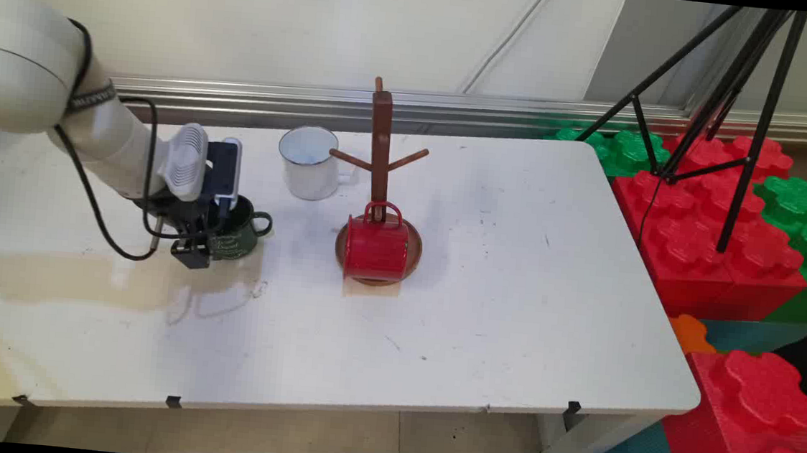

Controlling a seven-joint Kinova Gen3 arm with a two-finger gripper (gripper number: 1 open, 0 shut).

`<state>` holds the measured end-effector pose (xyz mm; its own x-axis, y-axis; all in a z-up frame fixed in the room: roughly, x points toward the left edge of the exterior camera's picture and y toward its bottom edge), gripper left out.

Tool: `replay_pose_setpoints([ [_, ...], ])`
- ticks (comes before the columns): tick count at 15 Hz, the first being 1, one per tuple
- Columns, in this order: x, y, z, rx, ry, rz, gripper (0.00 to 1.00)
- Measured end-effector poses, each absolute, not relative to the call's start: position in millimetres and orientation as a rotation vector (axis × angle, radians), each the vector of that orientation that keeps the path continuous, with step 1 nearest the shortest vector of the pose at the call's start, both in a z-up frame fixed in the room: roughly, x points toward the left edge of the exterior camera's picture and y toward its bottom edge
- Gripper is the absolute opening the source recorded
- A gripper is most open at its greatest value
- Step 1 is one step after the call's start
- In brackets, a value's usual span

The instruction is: Pick up the red mug from the rack

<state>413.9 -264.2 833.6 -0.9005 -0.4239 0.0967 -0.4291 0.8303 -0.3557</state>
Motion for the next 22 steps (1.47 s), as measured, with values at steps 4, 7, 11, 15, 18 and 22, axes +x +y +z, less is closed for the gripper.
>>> replay_pose_setpoints([
  [4, 421.8, -251.2, 855.9, 0.659, -2.931, 0.589, 1.0],
  [7, 426.9, -241.2, 869.5, 0.643, -2.883, 0.592, 1.0],
  [11, 431.8, -222.0, 888.7, 0.619, -2.779, 0.577, 1.0],
  [15, 430.6, -209.5, 901.7, 0.604, -2.674, 0.535, 1.0],
  [18, 424.0, -208.4, 905.3, 0.626, -2.589, 0.485, 1.0],
  [22, 407.2, -214.8, 901.9, 0.677, -2.485, 0.417, 1.0],
])
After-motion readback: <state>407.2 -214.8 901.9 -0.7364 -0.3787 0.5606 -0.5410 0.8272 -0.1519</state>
